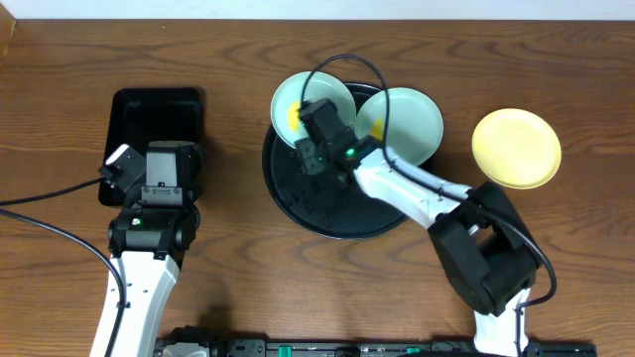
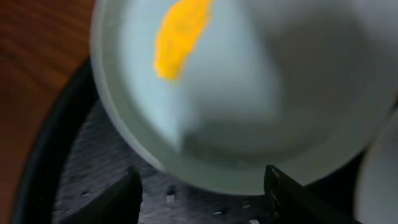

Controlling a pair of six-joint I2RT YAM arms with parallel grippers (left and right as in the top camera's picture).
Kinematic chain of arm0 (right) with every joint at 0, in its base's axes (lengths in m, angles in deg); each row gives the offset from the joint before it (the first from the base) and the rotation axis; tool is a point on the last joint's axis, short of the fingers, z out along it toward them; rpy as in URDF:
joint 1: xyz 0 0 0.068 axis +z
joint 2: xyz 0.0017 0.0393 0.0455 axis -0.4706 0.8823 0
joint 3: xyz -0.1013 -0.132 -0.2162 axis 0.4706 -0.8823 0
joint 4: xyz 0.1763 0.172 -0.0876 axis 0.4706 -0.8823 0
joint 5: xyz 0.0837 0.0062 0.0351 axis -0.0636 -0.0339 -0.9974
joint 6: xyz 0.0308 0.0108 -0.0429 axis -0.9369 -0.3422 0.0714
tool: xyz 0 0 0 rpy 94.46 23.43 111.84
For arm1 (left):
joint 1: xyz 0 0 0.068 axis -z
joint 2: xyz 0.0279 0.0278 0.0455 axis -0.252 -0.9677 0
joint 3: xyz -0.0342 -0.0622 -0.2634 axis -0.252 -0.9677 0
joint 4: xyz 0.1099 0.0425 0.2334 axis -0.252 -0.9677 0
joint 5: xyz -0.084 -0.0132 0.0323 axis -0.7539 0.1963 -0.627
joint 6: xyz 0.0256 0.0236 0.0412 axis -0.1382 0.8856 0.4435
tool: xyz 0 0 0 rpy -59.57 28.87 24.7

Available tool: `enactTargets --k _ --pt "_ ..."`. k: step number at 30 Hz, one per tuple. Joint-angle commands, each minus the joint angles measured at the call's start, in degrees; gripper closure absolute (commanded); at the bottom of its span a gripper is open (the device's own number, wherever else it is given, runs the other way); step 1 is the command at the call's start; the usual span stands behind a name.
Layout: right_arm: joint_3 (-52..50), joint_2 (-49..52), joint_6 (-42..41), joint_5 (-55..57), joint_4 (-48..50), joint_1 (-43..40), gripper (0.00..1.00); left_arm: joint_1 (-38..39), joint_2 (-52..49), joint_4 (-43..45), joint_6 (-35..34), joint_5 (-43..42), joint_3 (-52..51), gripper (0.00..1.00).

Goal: Clean dirty plates on tray and stack at the side
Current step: 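Move the right gripper to the right light blue plate in the tray, then grip the light blue plate rim with the right gripper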

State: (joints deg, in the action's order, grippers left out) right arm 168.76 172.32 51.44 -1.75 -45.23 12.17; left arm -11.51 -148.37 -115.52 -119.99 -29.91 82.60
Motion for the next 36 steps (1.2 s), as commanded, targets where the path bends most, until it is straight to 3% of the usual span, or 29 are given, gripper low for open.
enactTargets --k 1,5,9,15,19,22,29,36 --pt "0.1 0.5 4.3 3.0 0.7 1.4 0.39 -0.3 0.0 0.0 0.8 0.5 -0.1 0.92" --pt "0.1 2.8 10.8 4.5 1.8 1.7 0.39 -0.3 0.0 0.0 0.8 0.5 -0.1 0.92" --pt "0.1 5.0 13.5 2.3 1.5 1.6 0.47 -0.3 0.0 0.0 0.8 0.5 -0.1 0.93" --pt "0.1 5.8 15.3 -0.5 0.2 3.1 0.5 -0.3 0.0 0.0 0.8 0.5 -0.1 0.92" --pt "0.1 5.7 15.3 -0.3 -1.1 5.0 0.69 -0.3 0.0 0.0 0.8 0.5 -0.1 0.92" --pt "0.1 5.2 15.3 -0.3 -3.1 6.0 0.76 -0.3 0.0 0.0 0.8 0.5 -0.1 0.92" --pt "0.1 2.6 15.3 -0.3 -8.0 7.6 0.77 -0.3 0.0 0.0 0.8 0.5 -0.1 0.93" --pt "0.1 -6.2 15.3 -0.3 -14.0 8.2 0.73 -0.3 0.0 0.3 0.8 0.5 -0.1 0.92"
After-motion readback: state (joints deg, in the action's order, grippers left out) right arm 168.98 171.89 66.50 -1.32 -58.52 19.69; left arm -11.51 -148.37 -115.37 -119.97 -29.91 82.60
